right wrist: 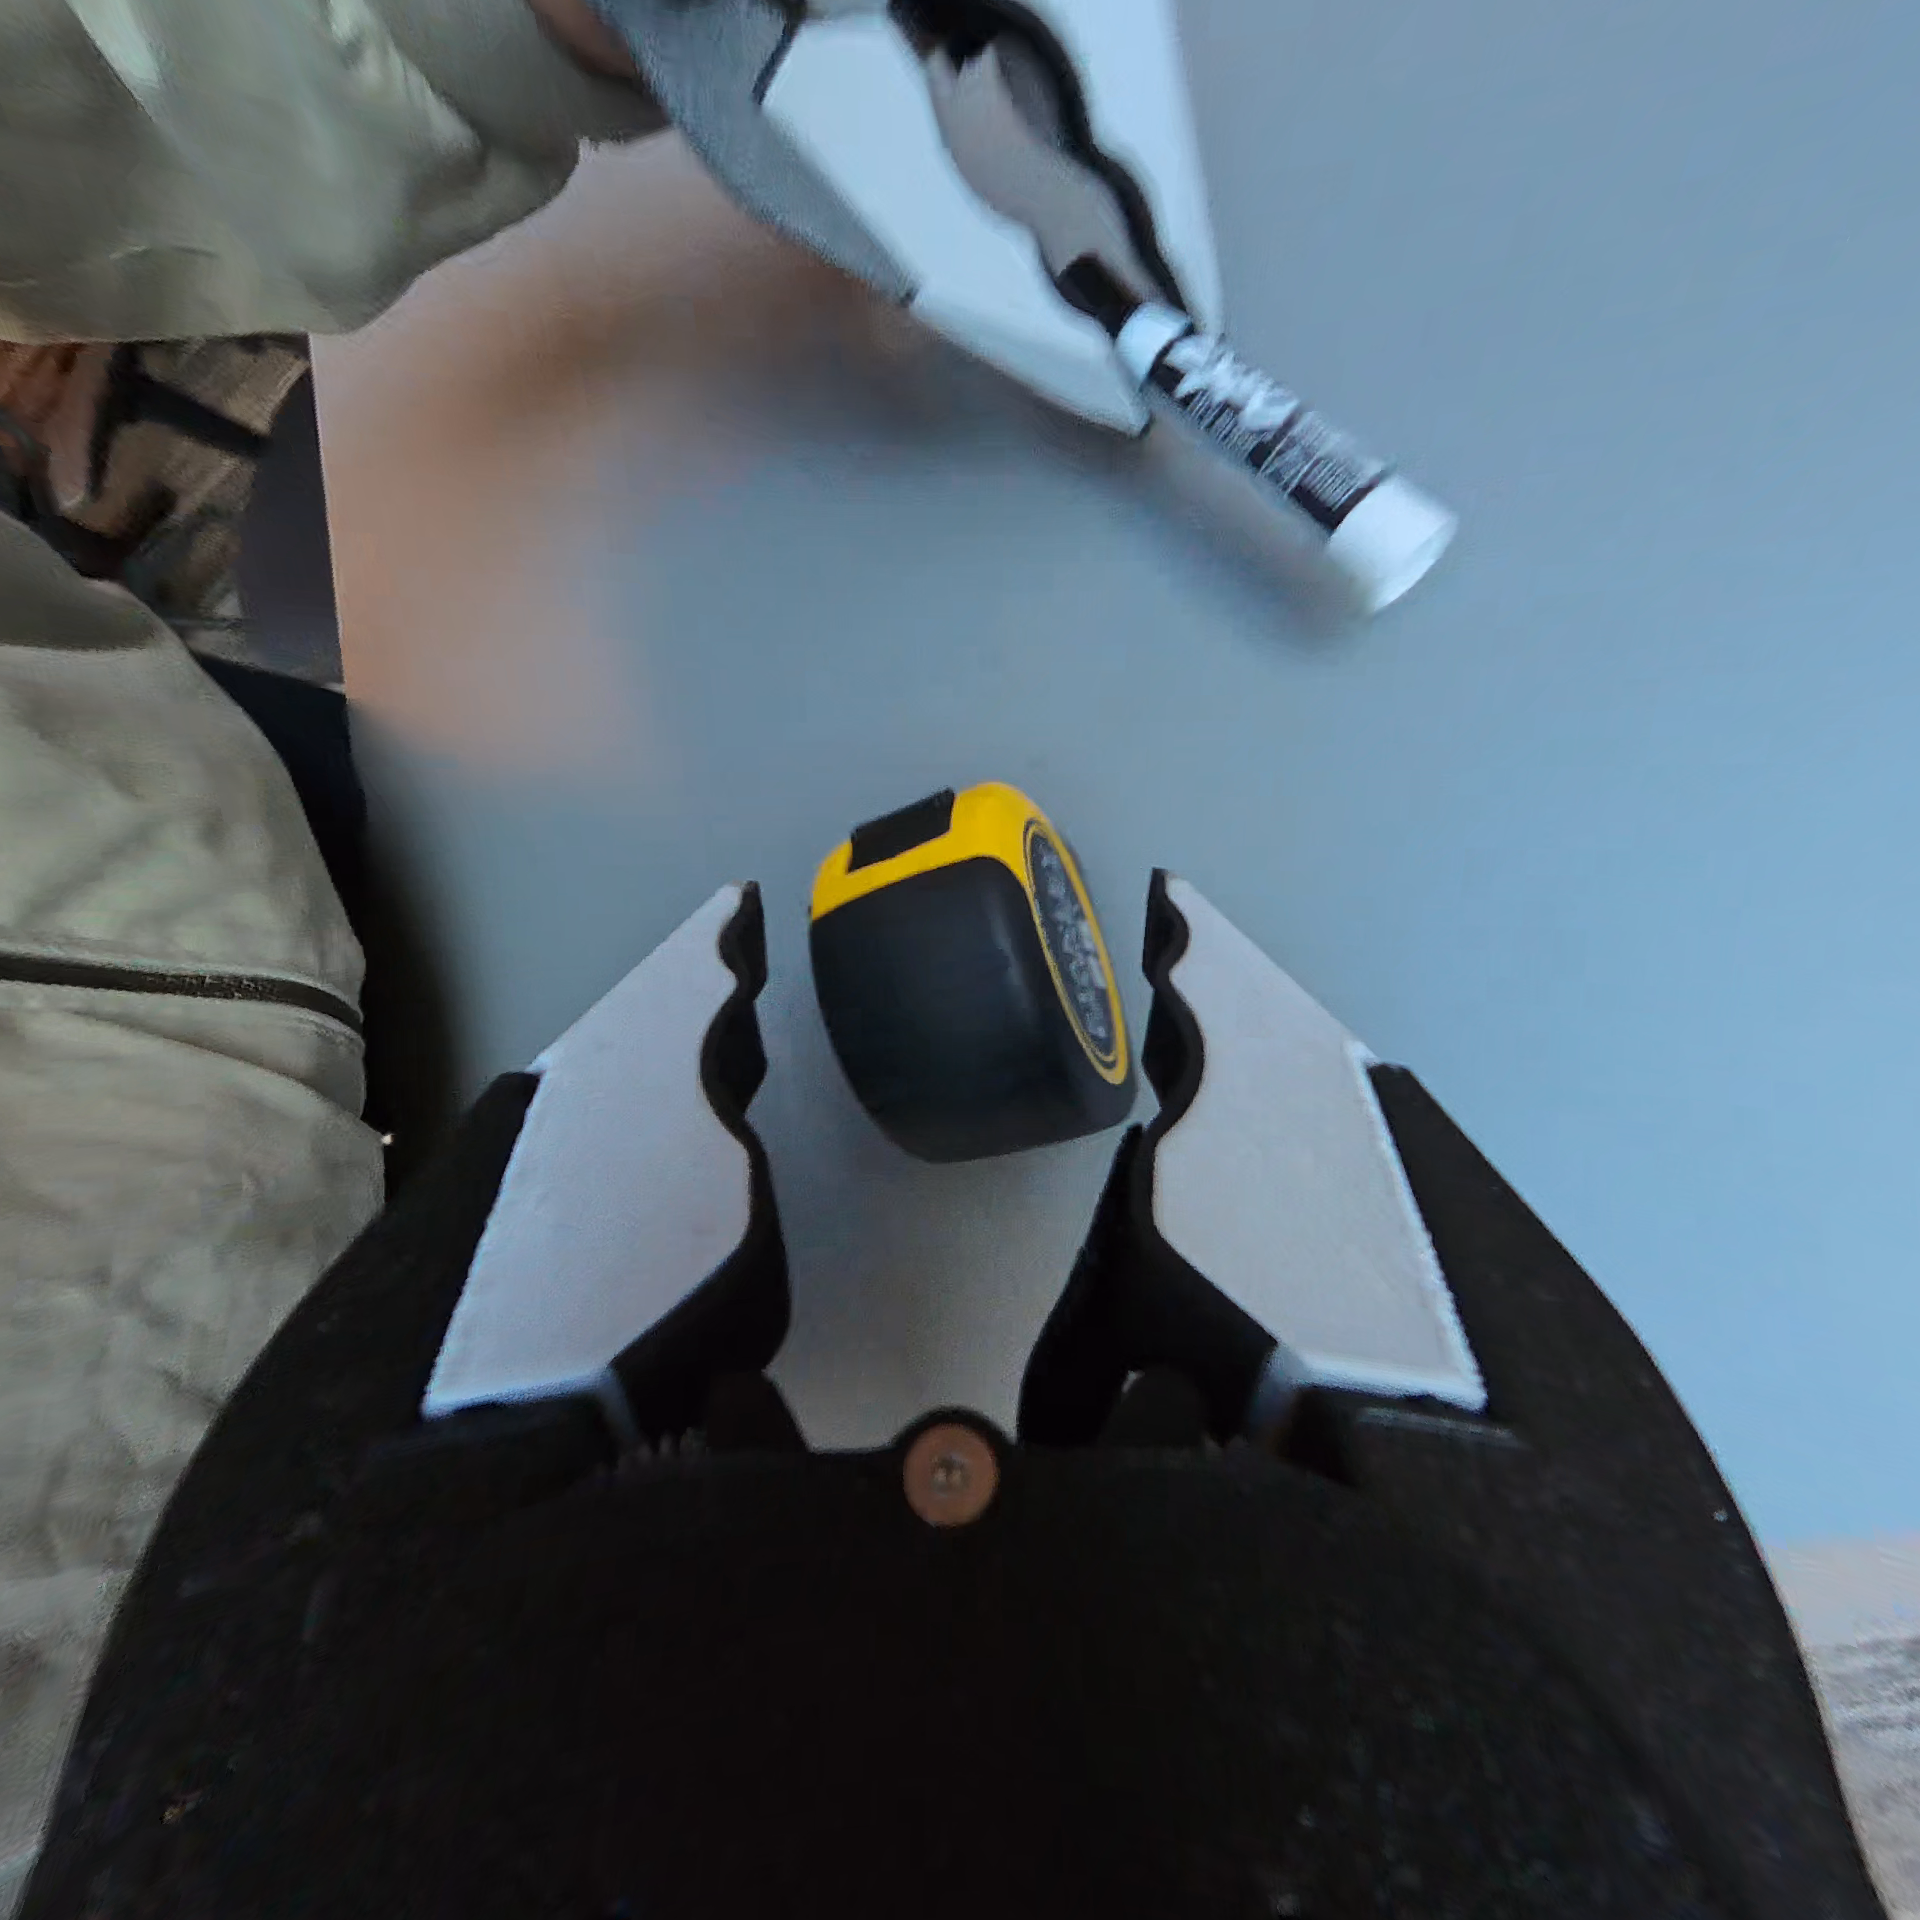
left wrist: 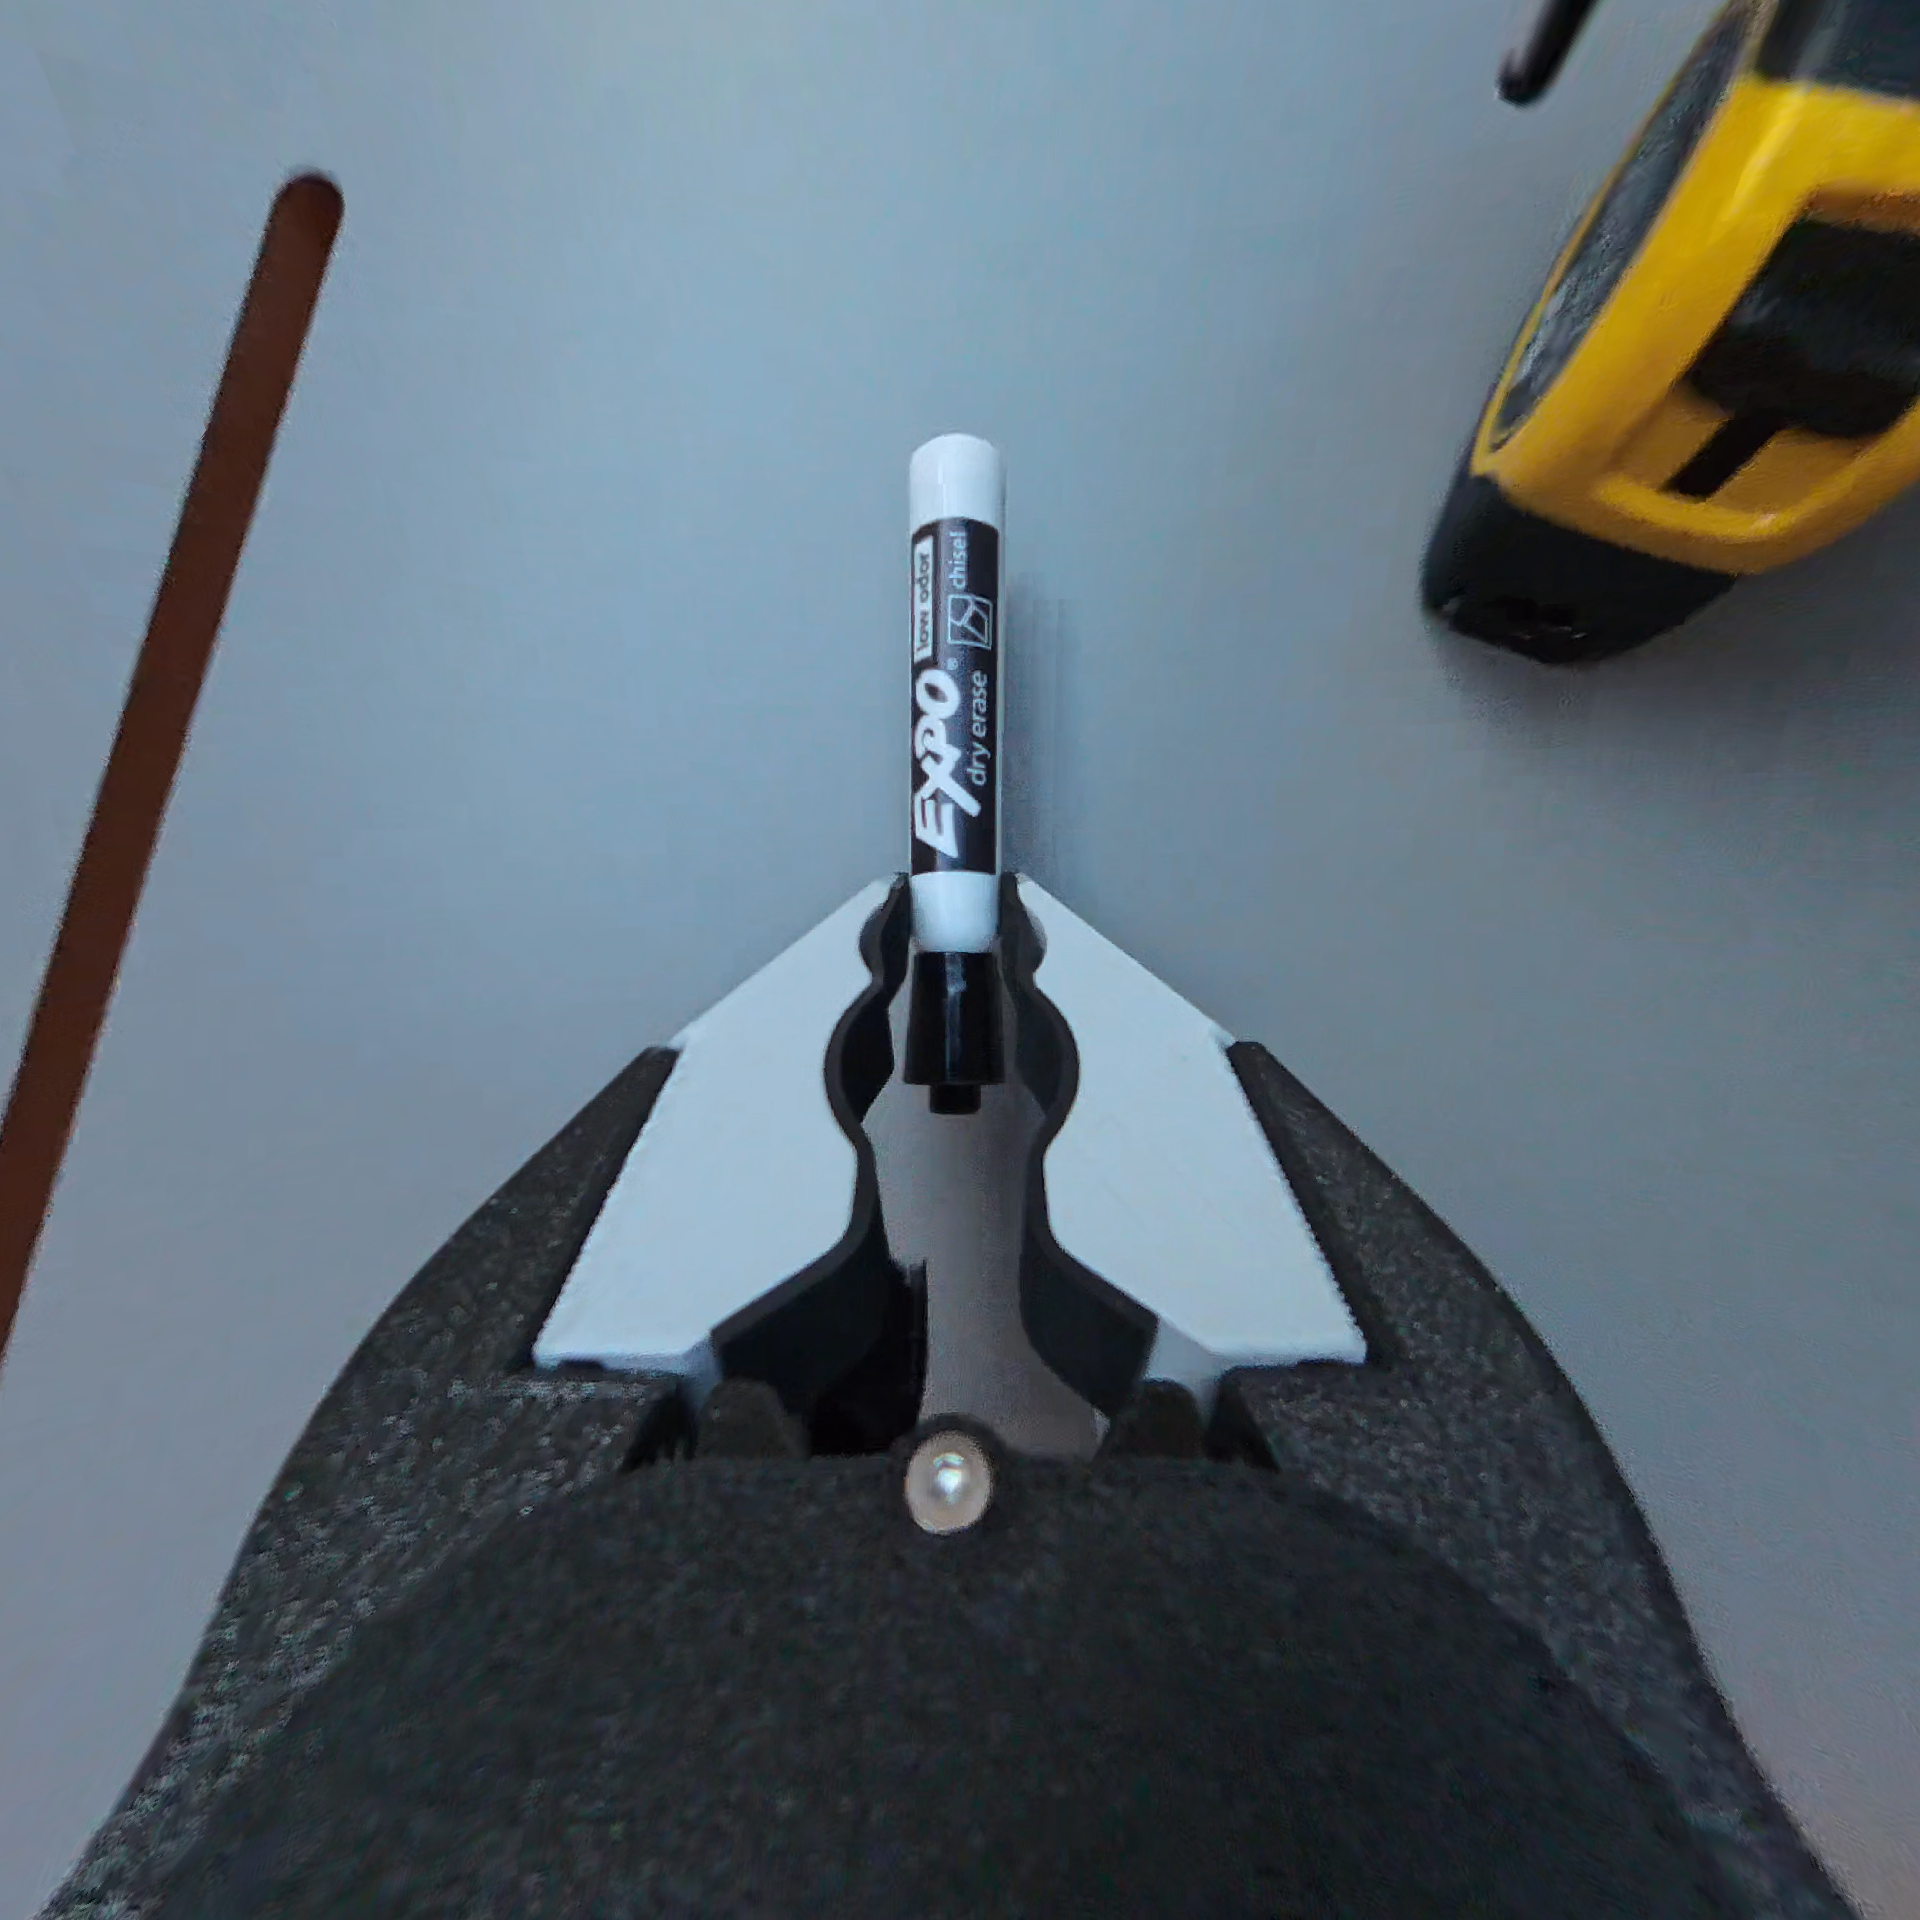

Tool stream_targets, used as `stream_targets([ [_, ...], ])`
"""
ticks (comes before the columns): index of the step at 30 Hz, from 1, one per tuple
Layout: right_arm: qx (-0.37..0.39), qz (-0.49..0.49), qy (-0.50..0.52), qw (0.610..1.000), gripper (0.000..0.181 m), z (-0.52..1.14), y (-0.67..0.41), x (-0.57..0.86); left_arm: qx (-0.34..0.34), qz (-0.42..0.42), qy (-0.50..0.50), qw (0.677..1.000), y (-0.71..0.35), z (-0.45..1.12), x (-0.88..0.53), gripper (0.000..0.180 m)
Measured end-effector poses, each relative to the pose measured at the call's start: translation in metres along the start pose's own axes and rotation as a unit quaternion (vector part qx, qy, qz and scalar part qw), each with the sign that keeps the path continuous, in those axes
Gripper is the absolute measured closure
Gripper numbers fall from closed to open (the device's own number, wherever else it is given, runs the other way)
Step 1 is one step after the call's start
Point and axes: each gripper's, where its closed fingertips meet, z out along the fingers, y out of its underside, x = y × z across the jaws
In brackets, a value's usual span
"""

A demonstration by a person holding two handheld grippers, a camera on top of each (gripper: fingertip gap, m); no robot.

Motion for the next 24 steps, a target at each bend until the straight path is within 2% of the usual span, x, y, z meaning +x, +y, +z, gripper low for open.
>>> stream_targets([
  [3, 0.030, -0.059, 0.062, 0.996, 0.119, -0.041, -0.037, -0.003, 0.027, 0.071, 0.039, 0.996, -0.058, -0.031, 0.022, 0.163],
  [6, 0.004, -0.086, 0.079, 0.993, 0.121, -0.073, -0.045, -0.015, 0.053, 0.153, 0.073, 0.984, -0.130, -0.061, 0.053, 0.163],
  [10, -0.010, -0.116, 0.118, 0.986, 0.153, -0.132, -0.022, -0.024, 0.066, 0.228, 0.104, 0.966, -0.211, -0.071, 0.096, 0.163],
  [13, -0.031, -0.114, 0.144, 0.982, 0.161, -0.185, 0.017, -0.029, 0.079, 0.267, 0.116, 0.953, -0.271, -0.062, 0.133, 0.164],
  [17, -0.049, -0.074, 0.174, 0.981, 0.163, -0.272, 0.082, -0.035, 0.106, 0.288, 0.136, 0.942, -0.361, -0.038, 0.190, 0.163],
  [20, -0.032, -0.033, 0.211, 0.976, 0.164, -0.349, 0.129, -0.041, 0.141, 0.290, 0.148, 0.935, -0.440, -0.020, 0.231, 0.162],
  [24, -0.003, 0.018, 0.270, 0.963, 0.163, -0.448, 0.190, -0.041, 0.195, 0.248, 0.168, 0.934, -0.540, -0.003, 0.271, 0.158],
])
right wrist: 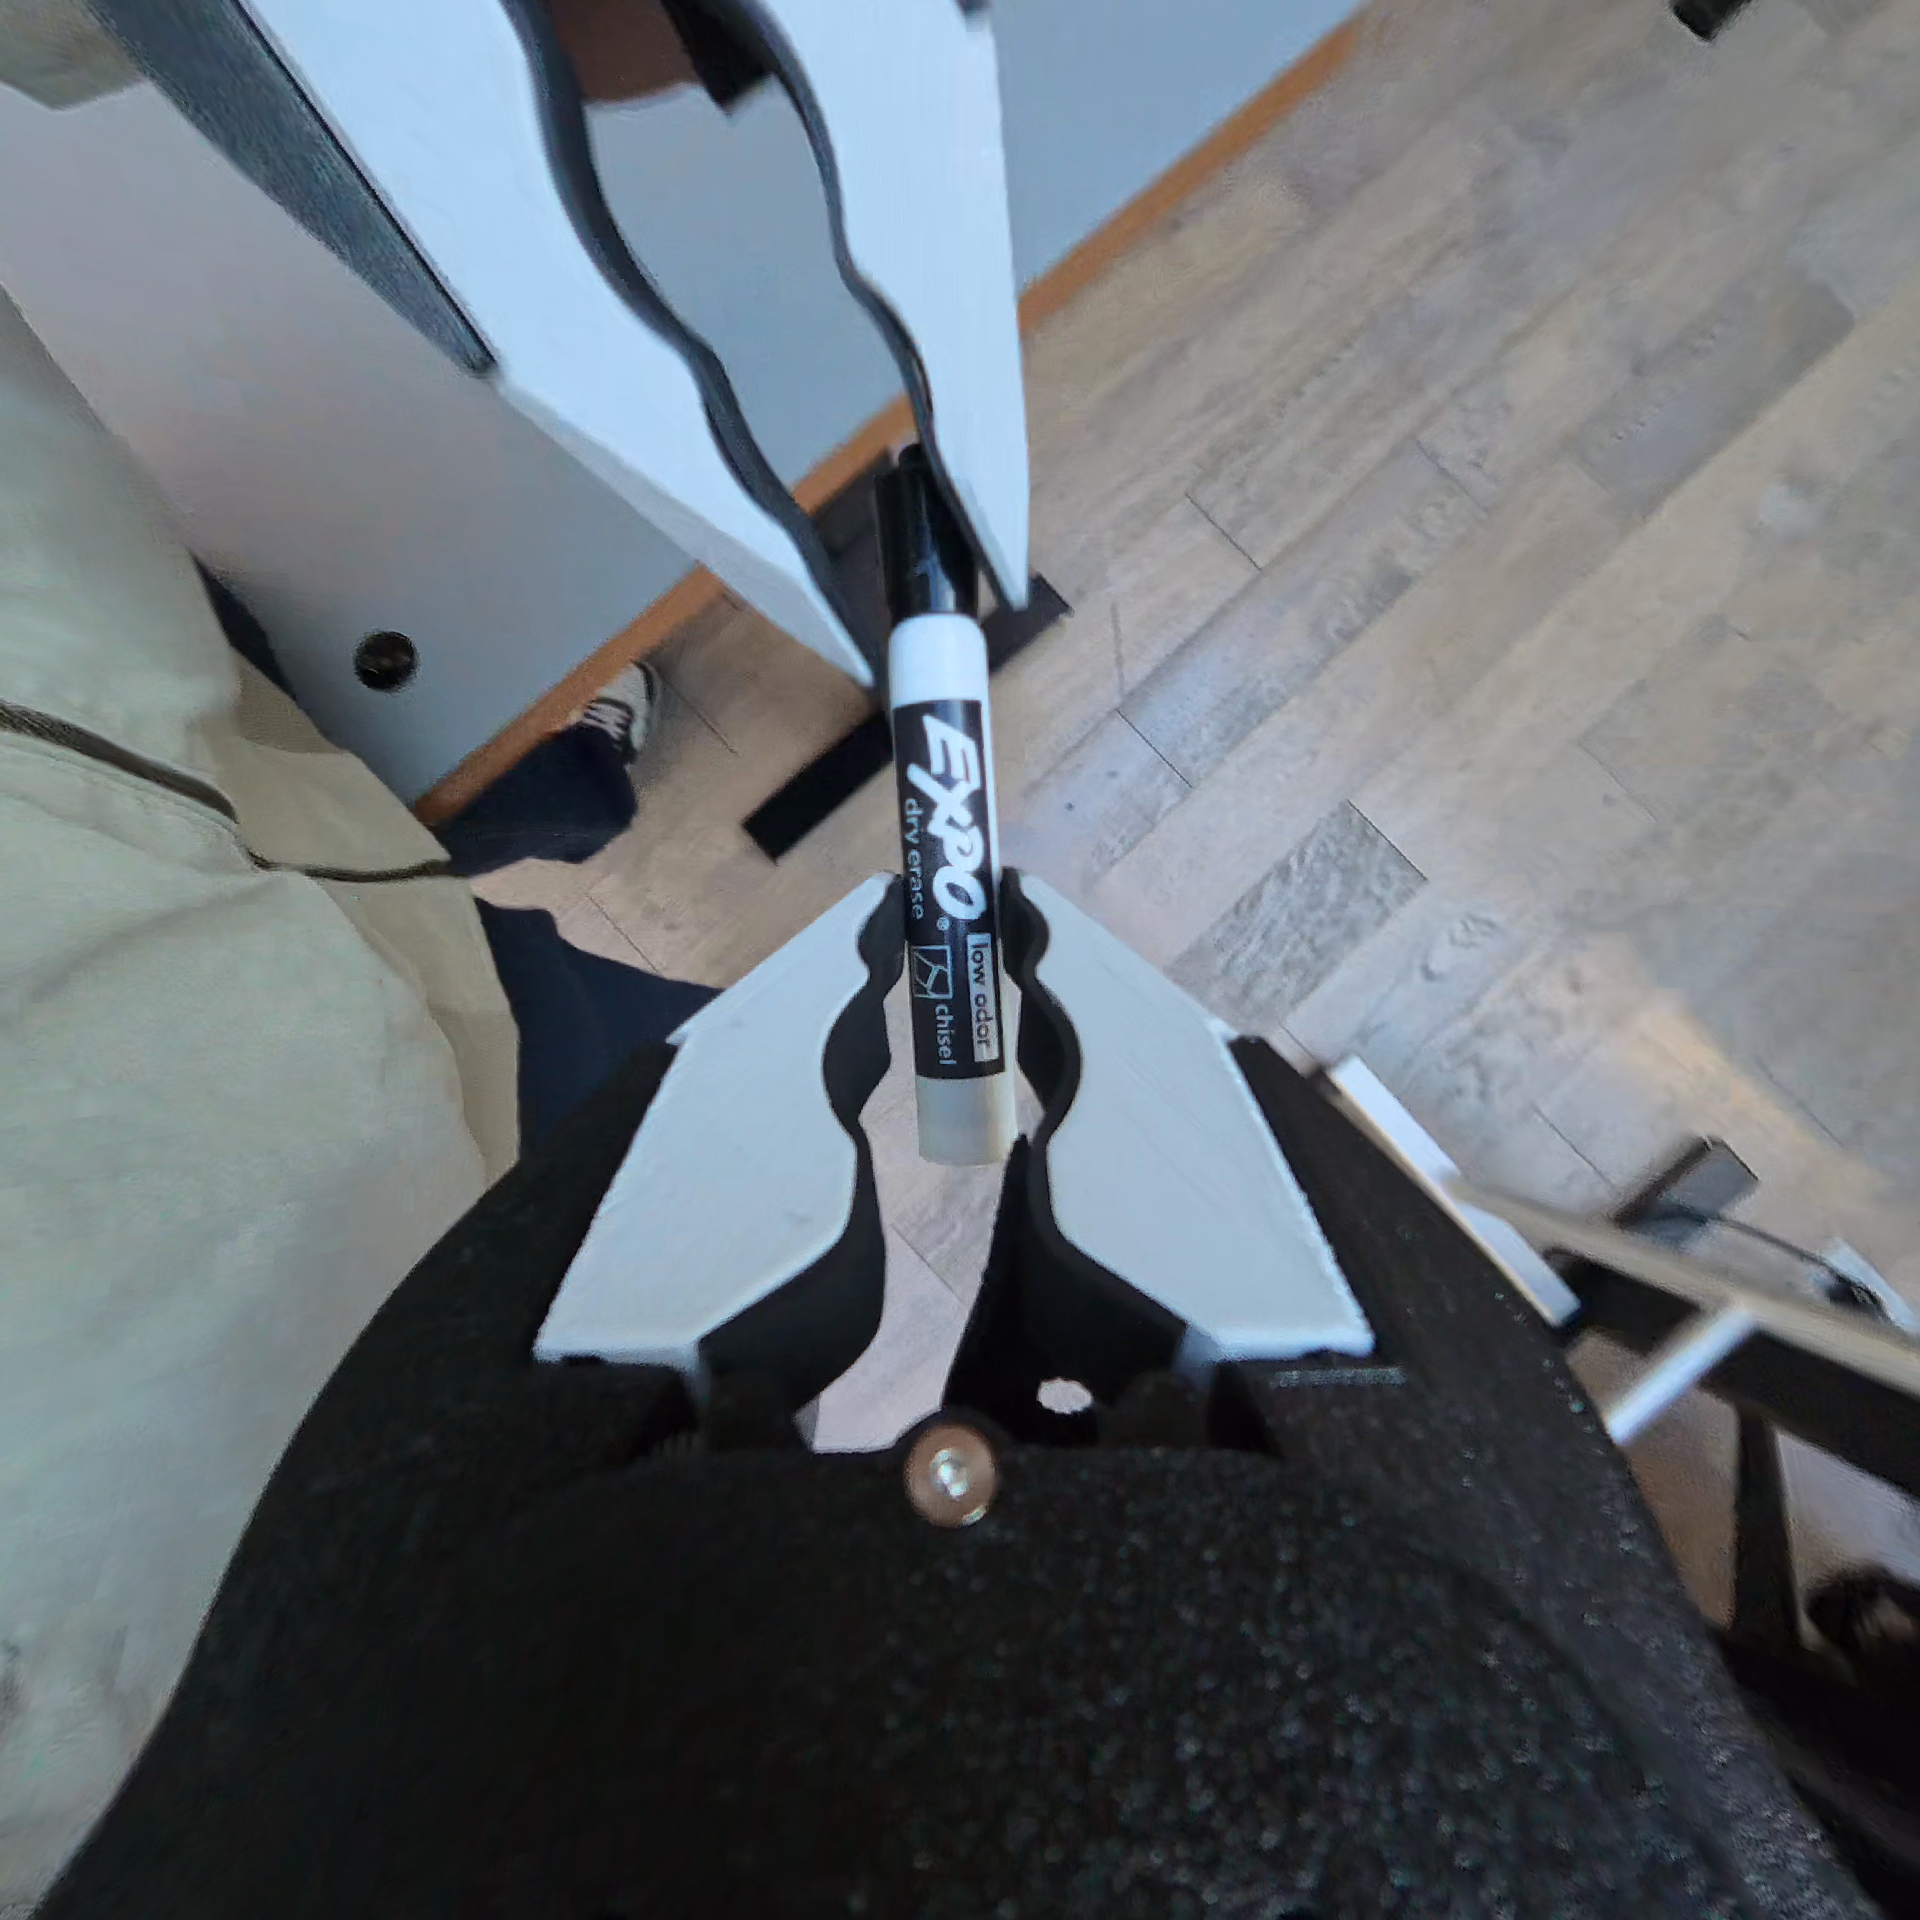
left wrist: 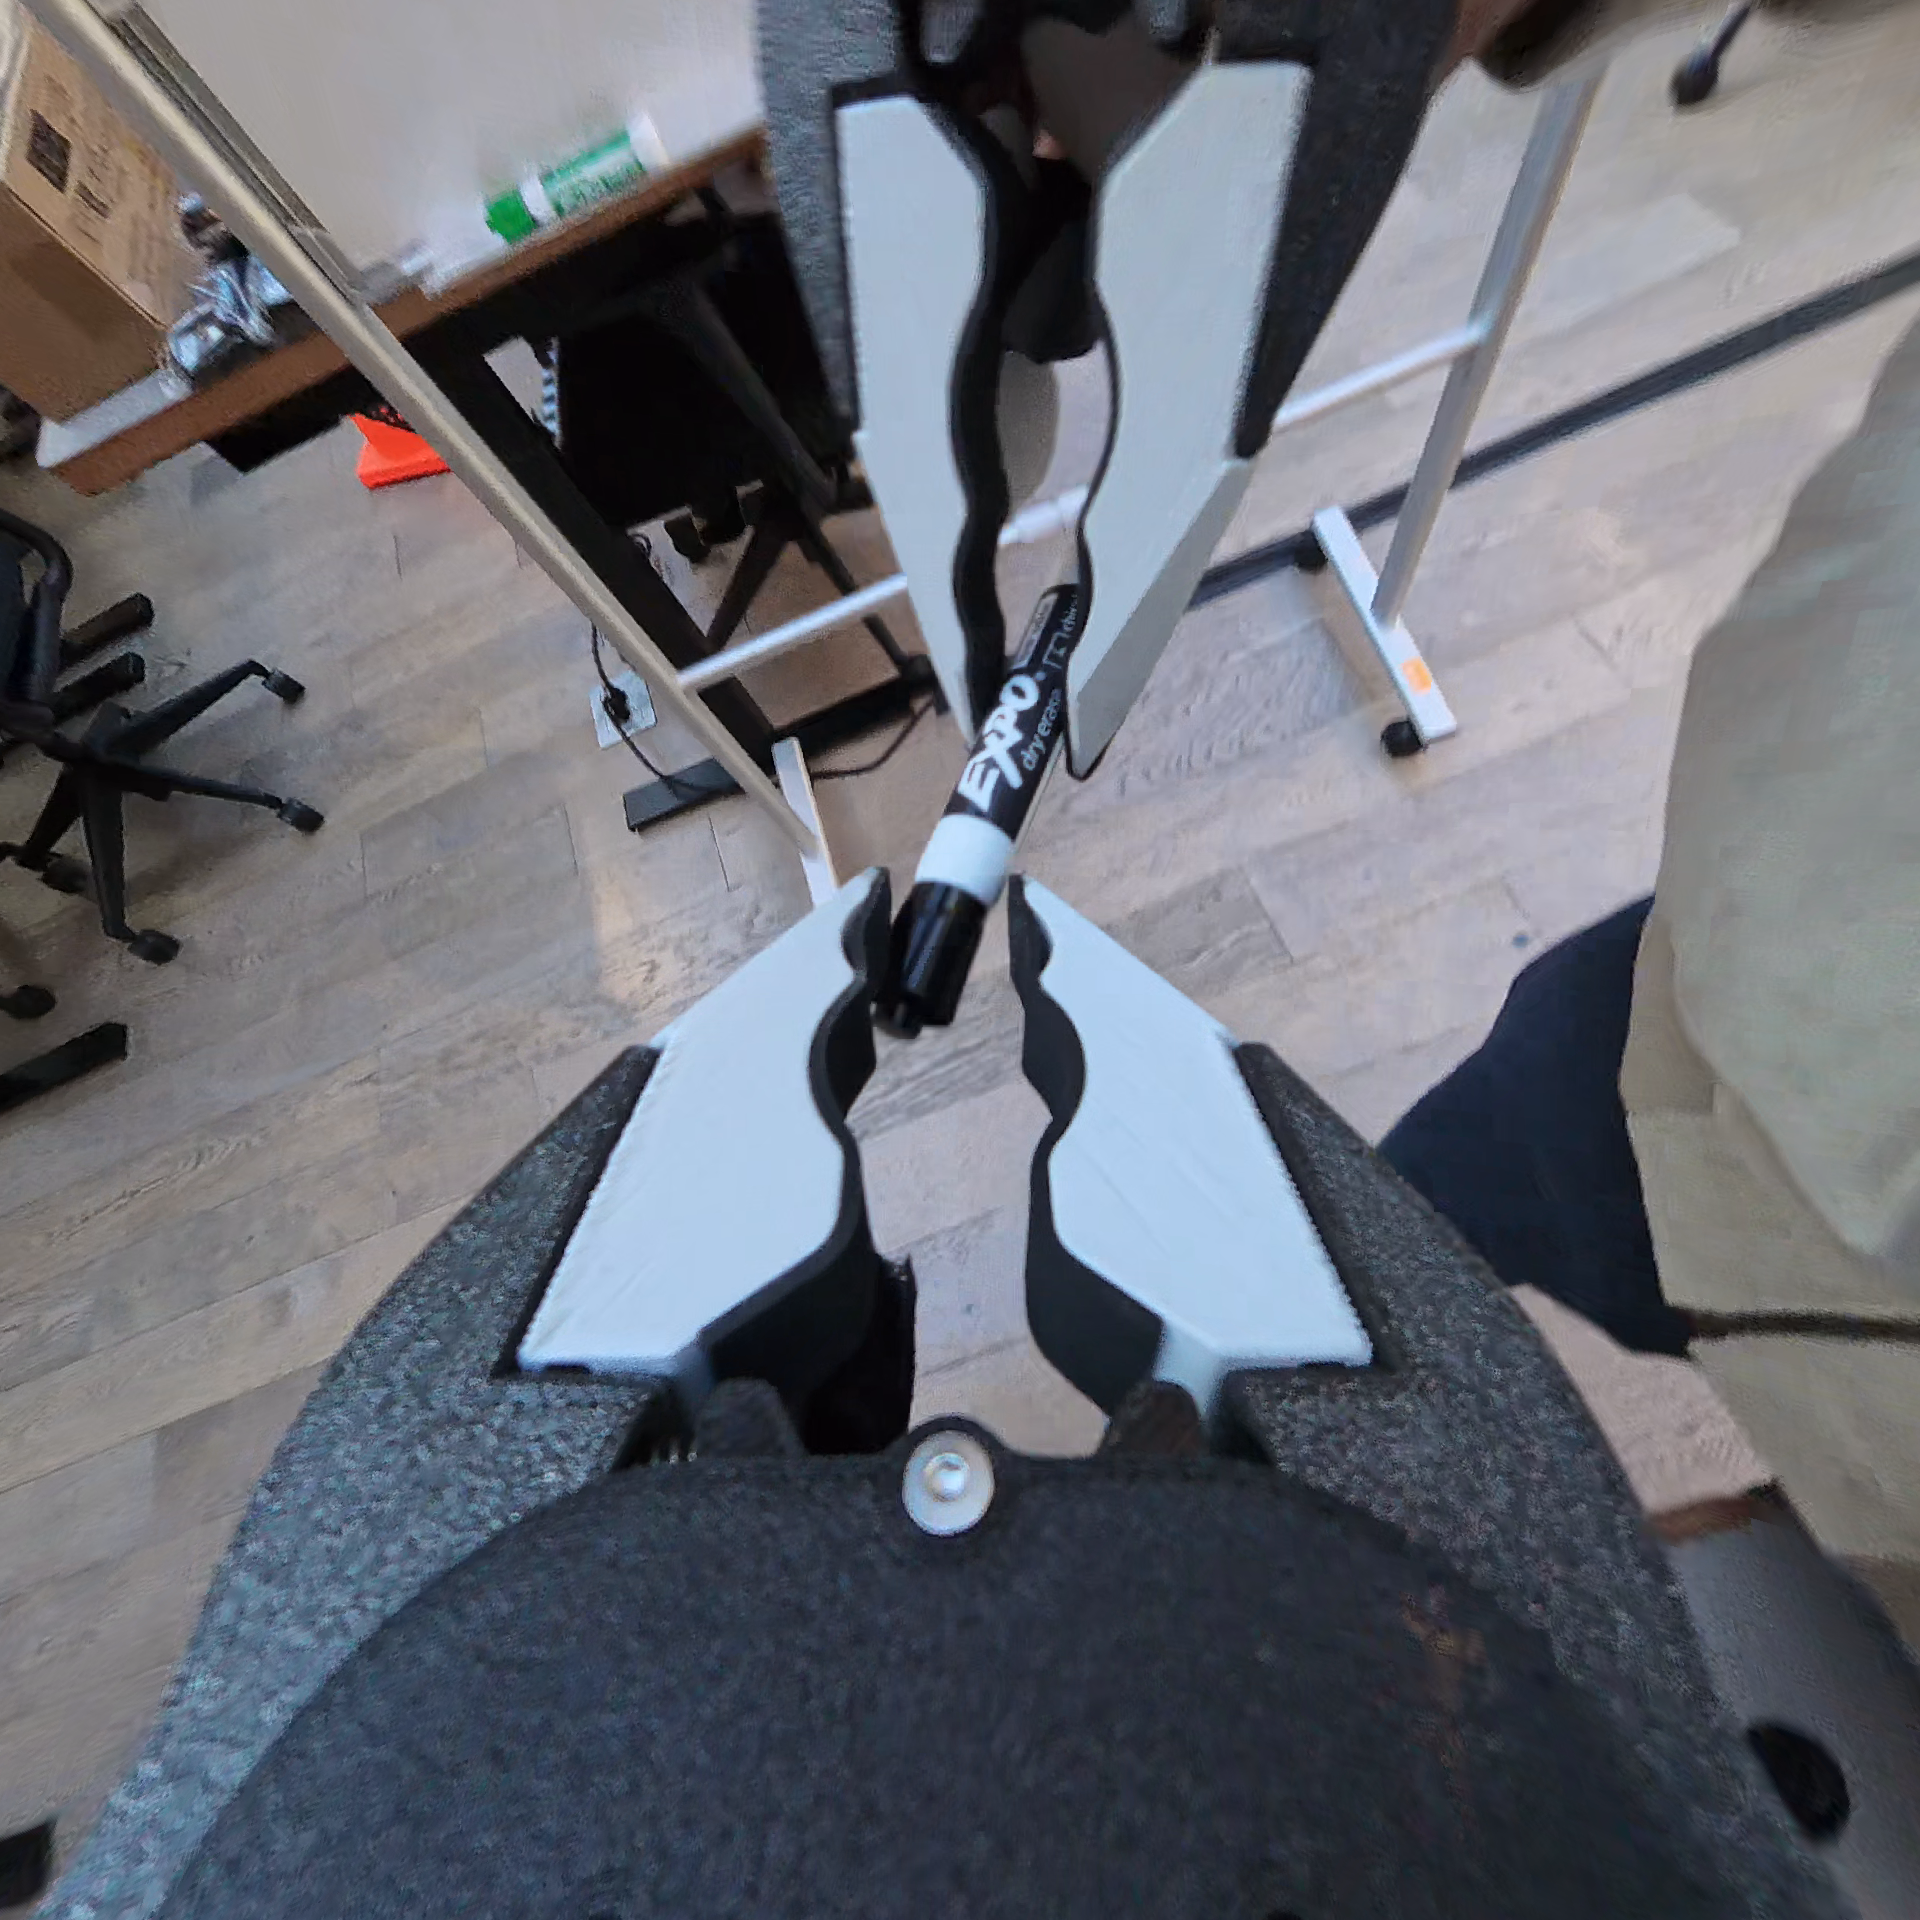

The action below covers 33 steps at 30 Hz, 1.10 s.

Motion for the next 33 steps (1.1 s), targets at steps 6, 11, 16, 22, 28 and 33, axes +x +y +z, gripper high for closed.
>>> stream_targets([
  [6, -0.070, 0.120, 0.230, 0.963, 0.163, -0.127, 0.165, 0.197, 0.060, -0.177, -0.007, 0.982, -0.040, 0.017, -0.030, 0.141],
  [11, -0.116, 0.231, 0.346, 0.902, 0.163, -0.179, 0.293, 0.379, -0.002, -0.342, -0.010, 0.940, 0.031, -0.009, 0.006, 0.141],
  [16, -0.186, 0.293, 0.319, 0.882, 0.163, -0.153, 0.381, 0.427, -0.070, -0.454, -0.044, 0.887, 0.091, -0.062, 0.050, 0.141],
  [22, -0.162, 0.332, 0.326, 0.870, 0.163, -0.151, 0.391, 0.430, -0.101, -0.519, -0.091, 0.844, 0.125, -0.103, 0.071, 0.141],
  [28, -0.154, 0.370, 0.323, 0.857, 0.161, -0.151, 0.391, 0.429, -0.098, -0.527, -0.106, 0.837, 0.126, -0.111, 0.073, 0.141],
  [33, -0.122, 0.389, 0.332, 0.851, 0.151, -0.154, 0.380, 0.432, -0.088, -0.529, -0.114, 0.836, 0.120, -0.112, 0.074, 0.141],
])
